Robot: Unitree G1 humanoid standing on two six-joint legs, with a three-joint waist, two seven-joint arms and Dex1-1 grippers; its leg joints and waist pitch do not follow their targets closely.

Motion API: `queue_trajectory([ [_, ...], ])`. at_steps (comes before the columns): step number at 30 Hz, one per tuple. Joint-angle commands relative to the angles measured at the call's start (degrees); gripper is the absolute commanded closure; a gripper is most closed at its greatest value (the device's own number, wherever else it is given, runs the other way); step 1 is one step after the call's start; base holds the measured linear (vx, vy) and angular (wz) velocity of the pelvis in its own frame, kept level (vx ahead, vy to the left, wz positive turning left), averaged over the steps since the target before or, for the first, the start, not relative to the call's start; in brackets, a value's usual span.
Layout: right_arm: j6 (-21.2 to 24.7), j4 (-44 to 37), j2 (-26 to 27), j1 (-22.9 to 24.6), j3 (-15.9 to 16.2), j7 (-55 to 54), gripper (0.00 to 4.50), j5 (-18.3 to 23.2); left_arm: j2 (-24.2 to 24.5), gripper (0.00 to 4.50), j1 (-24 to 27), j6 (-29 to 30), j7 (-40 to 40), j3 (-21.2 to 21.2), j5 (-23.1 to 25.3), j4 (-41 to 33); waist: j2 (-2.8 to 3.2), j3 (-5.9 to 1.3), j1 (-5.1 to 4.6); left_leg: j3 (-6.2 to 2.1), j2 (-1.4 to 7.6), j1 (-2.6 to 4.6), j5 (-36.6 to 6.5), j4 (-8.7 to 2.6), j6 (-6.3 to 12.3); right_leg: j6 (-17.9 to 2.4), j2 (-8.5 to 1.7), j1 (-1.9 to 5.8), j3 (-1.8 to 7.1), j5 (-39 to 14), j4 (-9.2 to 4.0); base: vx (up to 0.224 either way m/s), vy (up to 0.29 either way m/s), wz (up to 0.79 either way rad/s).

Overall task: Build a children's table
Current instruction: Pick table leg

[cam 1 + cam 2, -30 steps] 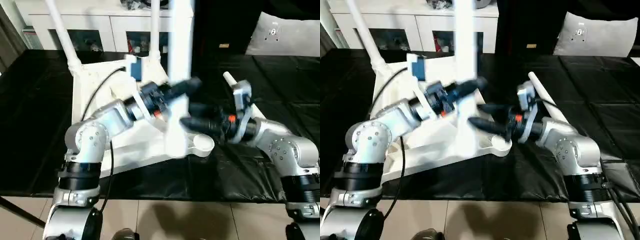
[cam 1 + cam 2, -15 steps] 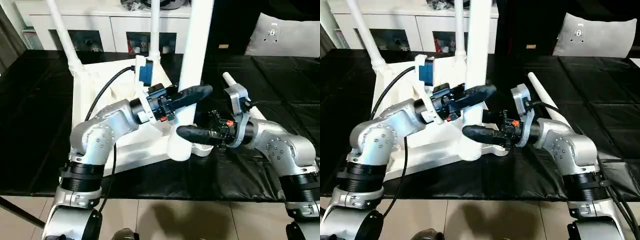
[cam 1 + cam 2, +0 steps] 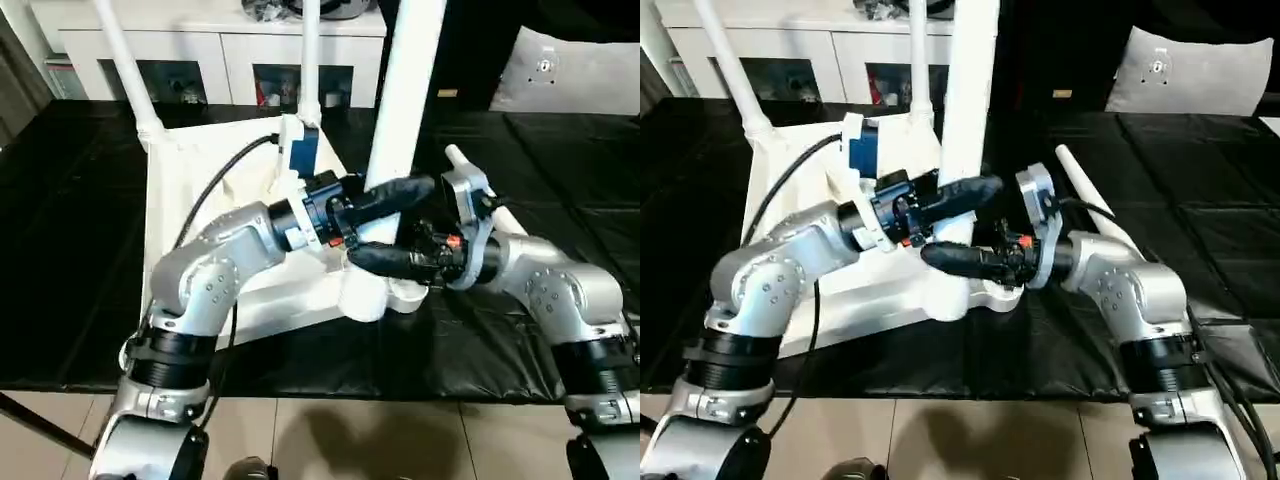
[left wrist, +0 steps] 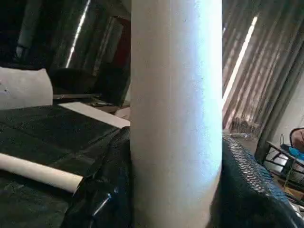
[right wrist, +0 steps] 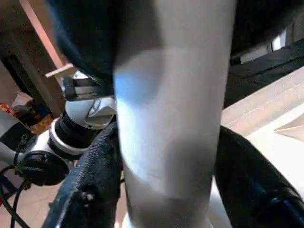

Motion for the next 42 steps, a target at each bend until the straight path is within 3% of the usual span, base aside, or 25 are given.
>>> queue_trajectory([
  [1, -0.8, 0.1, -0.4, -0.8, 1.1, 0.0, 2.06, -1.0, -0.1, 2.62, 0.1, -0.6, -0.3, -0.4, -0.2, -1.4, -1.27, -4.29, 0.17, -0.18, 1.47, 1.15, -6.2, -3.25, 3.26, -11.7, -3.76, 3.07, 1.80, -7.4, -3.60, 0.000, 0.000, 0.00],
  [7, -1.2, 0.2, -0.3, -0.5, 2.3, 0.3, 2.53, -2.0, -0.5, 2.62, 0.1, -0.7, -0.2, -0.6, 0.1, -1.5, -1.18, -4.27, 0.17, -0.21, 1.51, 1.23, -6.9, -3.28, 3.04, -11.4, -3.70, 2.97, 1.80, -8.4, -3.68, 0.000, 0.000, 0.00],
  [16, 0.2, 0.7, -0.3, -0.7, 2.5, -0.1, 2.61, -1.9, -0.1, 2.62, 0.3, -0.9, -0.6, -1.7, 1.1, -1.6, -1.20, -4.30, 0.16, -0.25, 1.50, 1.19, -6.7, -3.25, 3.21, -11.5, -3.68, 3.01, 1.79, -8.1, -3.64, 0.000, 0.000, 0.00],
  [17, 0.2, 0.7, -0.3, -0.7, 2.5, -0.1, 2.06, -1.9, -0.1, 2.62, 0.3, -0.9, -0.6, -1.7, 1.1, -1.6, -1.19, -4.28, 0.16, -0.24, 1.50, 1.21, -6.8, -3.24, 3.18, -11.5, -3.69, 2.99, 1.80, -8.2, -3.66, 0.000, 0.000, 0.00],
  [18, 0.7, 0.7, -0.3, -0.7, 2.5, 0.2, 1.92, -1.7, 0.0, 2.62, 0.3, -1.0, -0.7, -1.8, 1.3, -1.6, -1.17, -4.30, 0.19, -0.25, 1.50, 1.20, -6.9, -3.24, 3.05, -11.5, -3.74, 3.04, 1.80, -8.4, -3.64, 0.000, 0.000, 0.00],
  [23, 0.8, 0.2, -0.6, -0.5, 2.7, 0.1, 1.63, -2.1, 0.5, 2.62, 0.5, -1.1, -1.0, -2.5, 1.8, -1.8, -1.20, -4.28, 0.19, -0.25, 1.52, 1.18, -7.0, -3.23, 2.90, -11.6, -3.74, 2.98, 1.82, -8.3, -3.61, 0.000, 0.000, 0.00],
  [29, 0.7, 0.5, -0.5, -0.8, 2.7, 0.6, 1.63, -2.0, 0.8, 2.62, 0.8, -1.1, -1.7, -3.0, 2.3, -2.1, -1.20, -4.19, 0.17, -0.26, 1.50, 1.21, -8.0, -3.27, 2.44, -11.0, -3.76, 2.91, 1.86, -10.3, -3.77, 0.000, 0.000, 0.00],
  [36, 0.6, 0.4, -0.8, -0.7, 2.5, 1.2, 2.32, -1.7, 1.4, 2.62, 0.8, -1.3, -2.1, -3.5, 2.3, -2.0, -1.20, -4.17, 0.14, -0.29, 1.50, 1.22, -8.4, -3.28, 2.21, -10.7, -3.75, 2.84, 1.86, -10.9, -3.81, 0.000, 0.000, 0.00],
  [42, 0.5, 0.4, -1.0, -0.6, 2.9, 1.5, 2.54, -1.9, 1.6, 2.62, 0.7, -1.4, -2.4, -3.4, 2.5, -1.7, -1.23, -4.19, 0.14, -0.28, 1.47, 1.15, -8.2, -3.26, 2.30, -10.8, -3.76, 2.88, 1.86, -10.4, -3.76, 0.000, 0.000, 0.00],
])
